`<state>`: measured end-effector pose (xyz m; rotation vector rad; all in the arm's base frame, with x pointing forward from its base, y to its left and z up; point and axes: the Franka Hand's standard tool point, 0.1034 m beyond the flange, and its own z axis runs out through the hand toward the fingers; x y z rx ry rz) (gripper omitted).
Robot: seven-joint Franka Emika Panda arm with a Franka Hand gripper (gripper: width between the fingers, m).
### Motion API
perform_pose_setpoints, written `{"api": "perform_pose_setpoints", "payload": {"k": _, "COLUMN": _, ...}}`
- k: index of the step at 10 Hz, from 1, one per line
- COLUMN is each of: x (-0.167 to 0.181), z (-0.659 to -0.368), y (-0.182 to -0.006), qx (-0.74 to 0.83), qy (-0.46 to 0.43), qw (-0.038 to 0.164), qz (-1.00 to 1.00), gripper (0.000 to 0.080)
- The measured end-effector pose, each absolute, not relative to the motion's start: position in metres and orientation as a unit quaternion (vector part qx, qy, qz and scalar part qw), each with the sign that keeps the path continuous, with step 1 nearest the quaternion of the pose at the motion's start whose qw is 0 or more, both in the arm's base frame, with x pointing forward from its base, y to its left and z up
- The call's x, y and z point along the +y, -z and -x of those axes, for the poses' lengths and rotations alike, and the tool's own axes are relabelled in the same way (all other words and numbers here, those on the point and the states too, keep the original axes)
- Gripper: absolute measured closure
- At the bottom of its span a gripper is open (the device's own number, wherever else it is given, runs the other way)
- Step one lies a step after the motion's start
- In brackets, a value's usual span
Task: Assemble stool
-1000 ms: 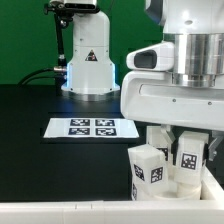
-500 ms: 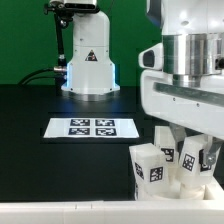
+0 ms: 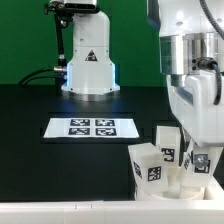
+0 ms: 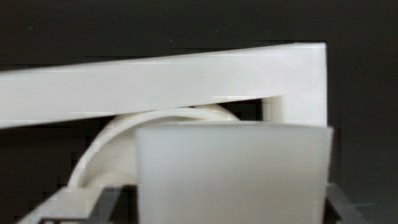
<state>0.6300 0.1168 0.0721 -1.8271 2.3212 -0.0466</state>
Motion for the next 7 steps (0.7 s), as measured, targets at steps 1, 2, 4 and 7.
{"api": "perform_pose_setpoints", "payload": {"k": 1, "x": 0.115, "z": -0.631, "y": -0.072, "qx": 0.803, "qy": 0.019, "qw": 0.103, "qz": 0.586, "gripper": 0.0466}}
{"api": "perform_pose_setpoints", "payload": {"k": 2, "x": 0.116, "z": -0.631, "y": -0.072, "qx": 0.788, "qy": 0.021, "qw": 0.102, "qz": 0.607, "gripper": 0.0462}}
{"api": "perform_pose_setpoints", "payload": {"k": 4, "x": 0.115, "z": -0.631, "y": -0.074, "qx": 0.763, "qy": 0.019, "qw": 0.100, "qz": 0.638, "gripper": 0.0258}}
{"api": "perform_pose_setpoints", "payload": {"k": 7, "x": 0.114, "z": -0.641, "y": -0.110, "qx": 0.639, "qy": 0.035, "qw": 0.114, "qz": 0.760, "gripper": 0.0157}}
